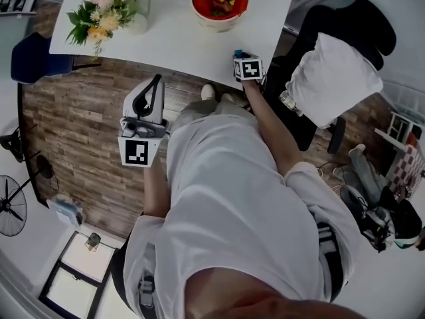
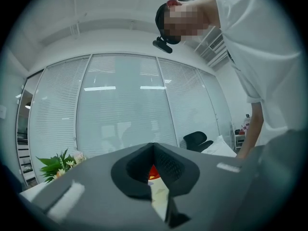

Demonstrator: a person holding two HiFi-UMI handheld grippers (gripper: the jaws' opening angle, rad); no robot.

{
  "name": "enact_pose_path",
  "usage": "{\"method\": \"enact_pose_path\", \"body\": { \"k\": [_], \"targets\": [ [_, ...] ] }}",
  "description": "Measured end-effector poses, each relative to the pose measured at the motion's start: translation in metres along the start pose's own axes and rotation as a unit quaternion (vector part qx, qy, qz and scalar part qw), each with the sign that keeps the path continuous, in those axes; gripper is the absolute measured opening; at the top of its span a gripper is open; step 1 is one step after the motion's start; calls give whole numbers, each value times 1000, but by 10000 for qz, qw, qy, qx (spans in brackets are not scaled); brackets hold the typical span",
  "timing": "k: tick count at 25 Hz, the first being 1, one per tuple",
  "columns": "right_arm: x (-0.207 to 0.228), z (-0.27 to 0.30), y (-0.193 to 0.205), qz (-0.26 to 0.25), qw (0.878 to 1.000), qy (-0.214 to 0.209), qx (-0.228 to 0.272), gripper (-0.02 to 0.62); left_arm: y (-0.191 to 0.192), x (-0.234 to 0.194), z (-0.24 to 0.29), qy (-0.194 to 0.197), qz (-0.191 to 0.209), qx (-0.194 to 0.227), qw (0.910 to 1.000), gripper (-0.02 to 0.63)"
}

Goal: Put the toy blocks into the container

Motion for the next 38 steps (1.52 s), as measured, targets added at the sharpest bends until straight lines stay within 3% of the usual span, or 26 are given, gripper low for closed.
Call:
{"method": "enact_pose_path", "body": {
  "k": [6, 11, 17, 21, 23, 28, 29, 30, 34, 38],
  "targets": [
    [2, -28, 0, -411, 9984, -116, 382, 140, 10, 4, 0, 19, -107, -62, 9999, -3],
    [4, -92, -28, -714, 9887, -183, 1304, 140, 15, 8, 6, 101, -180, -70, 9998, -3],
    [1, -171, -107, -1220, 9571, -185, 2620, 140, 12, 15, 9, 156, -319, 52, 9994, -3],
    [-8, -195, -164, -1776, 9343, -182, 3084, 140, 4, 24, 7, 155, -417, 160, 9989, -3],
    [-9, -187, -188, -2031, 9309, -145, 3033, 140, 1, 30, 4, 150, -427, 195, 9988, -3],
    [-10, -124, -231, -2482, 9436, -177, 2182, 144, -4, 42, -9, 111, -478, 222, 9985, -3],
    [-11, -115, -235, -2526, 9454, -181, 2053, 159, -4, 43, -12, 73, -456, 195, 9987, -3],
    [-12, -108, -238, -2553, 9464, -191, 1969, 215, -4, 43, -16, 28, -446, 171, 9989, -3],
    [-16, -106, -234, -2496, 9470, -325, 1997, 290, -3, 40, -26, -114, -507, 132, 9986, -3],
    [-18, -126, -219, -2391, 9425, -462, 2287, 293, 0, 37, -22, -97, -531, 148, 9984, -3]
  ]
}}
Point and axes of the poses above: the fingertips, and each gripper's own axes: z forward along the fingers, x to its right, y out of its underside, the point moved 10 cm from there along -z, backward along the fingers, and after that the axes turned 7 degrees about -z, right-handed, at the moved point
